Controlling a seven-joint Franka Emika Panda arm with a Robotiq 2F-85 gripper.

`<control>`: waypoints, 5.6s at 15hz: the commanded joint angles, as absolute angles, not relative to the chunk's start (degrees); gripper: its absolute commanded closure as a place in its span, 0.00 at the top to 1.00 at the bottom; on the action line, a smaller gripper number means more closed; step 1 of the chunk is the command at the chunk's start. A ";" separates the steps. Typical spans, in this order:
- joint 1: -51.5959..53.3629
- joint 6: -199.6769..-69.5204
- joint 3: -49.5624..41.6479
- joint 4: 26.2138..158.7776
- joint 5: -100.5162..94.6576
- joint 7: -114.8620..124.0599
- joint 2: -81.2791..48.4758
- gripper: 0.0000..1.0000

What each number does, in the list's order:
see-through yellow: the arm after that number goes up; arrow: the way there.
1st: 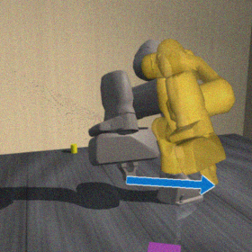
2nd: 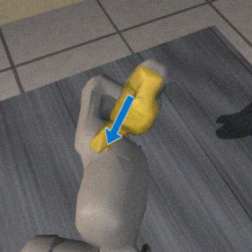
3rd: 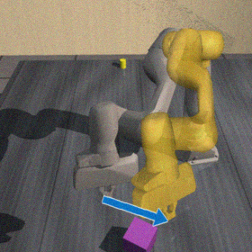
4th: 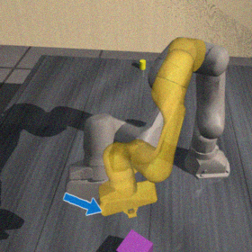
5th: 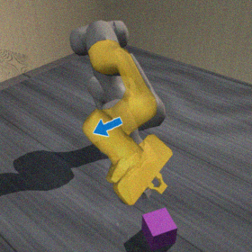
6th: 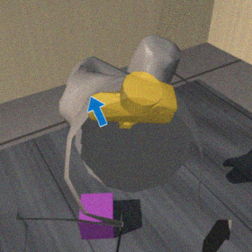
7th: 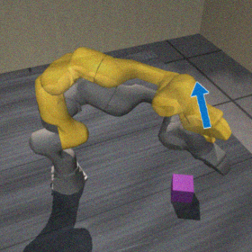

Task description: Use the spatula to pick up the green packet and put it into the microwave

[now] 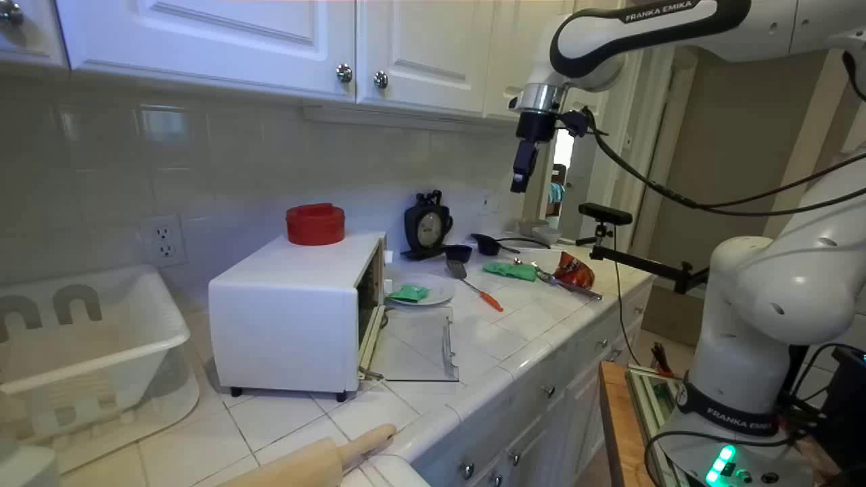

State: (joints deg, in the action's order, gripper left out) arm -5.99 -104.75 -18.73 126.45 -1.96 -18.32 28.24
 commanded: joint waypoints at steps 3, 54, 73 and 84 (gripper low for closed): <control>-7.19 -104.66 -17.81 126.32 -1.41 -18.81 27.98 1.00; -16.40 -149.04 -15.11 139.58 3.43 20.23 -4.55 1.00; -15.86 -149.28 -14.58 137.09 8.25 15.16 -8.62 0.31; -13.63 -149.05 -17.32 139.77 -6.13 20.40 -4.48 0.05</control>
State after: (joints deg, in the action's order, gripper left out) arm -15.91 -148.31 -15.26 137.77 3.39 15.94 -7.31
